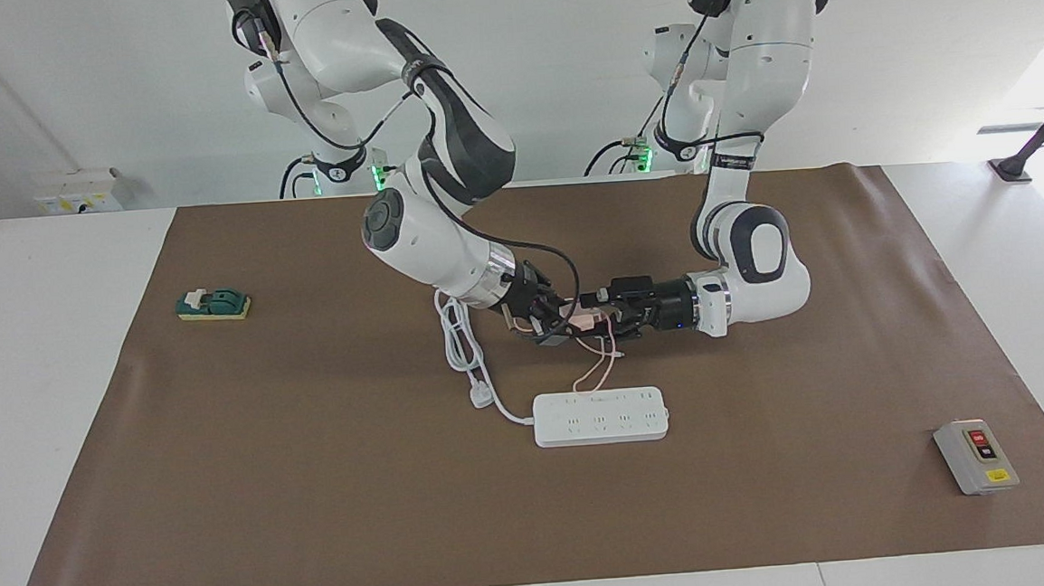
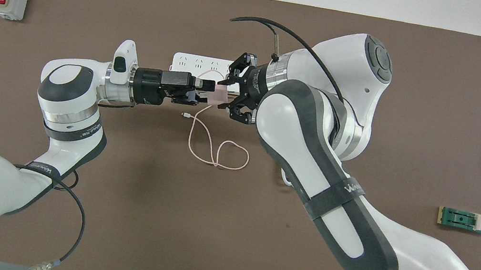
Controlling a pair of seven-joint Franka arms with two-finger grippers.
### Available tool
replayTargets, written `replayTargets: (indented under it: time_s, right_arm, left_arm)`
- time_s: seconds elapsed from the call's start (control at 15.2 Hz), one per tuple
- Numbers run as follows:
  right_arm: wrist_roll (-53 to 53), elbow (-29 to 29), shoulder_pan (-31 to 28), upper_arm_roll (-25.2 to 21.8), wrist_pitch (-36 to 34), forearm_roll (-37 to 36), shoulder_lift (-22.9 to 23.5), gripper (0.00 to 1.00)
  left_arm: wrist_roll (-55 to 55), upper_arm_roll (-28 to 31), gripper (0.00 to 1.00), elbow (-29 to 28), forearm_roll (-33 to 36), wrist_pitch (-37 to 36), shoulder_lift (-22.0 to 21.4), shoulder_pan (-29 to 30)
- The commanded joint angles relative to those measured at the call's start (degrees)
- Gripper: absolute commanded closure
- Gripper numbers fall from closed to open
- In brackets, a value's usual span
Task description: Plug charger into power strip
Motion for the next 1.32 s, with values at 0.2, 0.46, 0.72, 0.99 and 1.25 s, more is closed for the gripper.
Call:
replayTargets:
  time_s: [0.2,0.46,0.72,0.99,1.25]
  right_arm:
    - [1.0,2.0,-0.1,0.1,-0.8,-0.9,1.1,1.00]
    - [1.0,2.0,-0.1,0.1,-0.8,-0.9,1.1,1.00]
    - [0.9,2.0,-0.2,0.1,-0.8,-0.8,1.1,1.00]
    - [1.3,2.0,-0.6,0.1,-0.6,-0.5,1.1,1.00]
    - [7.9,2.0,-1.2,-0.6,-0.2,-0.8,0.8,0.00]
  left_arm:
    - [0.7,0.5,0.07,-2.1,-0.5,-0.2,-1.5,-0.4]
    - [0.8,0.5,0.49,-2.1,-0.5,-0.2,-1.3,-0.5]
    - [2.6,0.5,1.00,-2.1,-0.5,0.0,-1.2,-0.2]
    - [2.7,0.7,1.00,-2.0,-0.5,0.2,-1.5,-0.1]
    - [2.7,0.9,1.00,-2.0,-0.3,1.2,-2.1,-0.2]
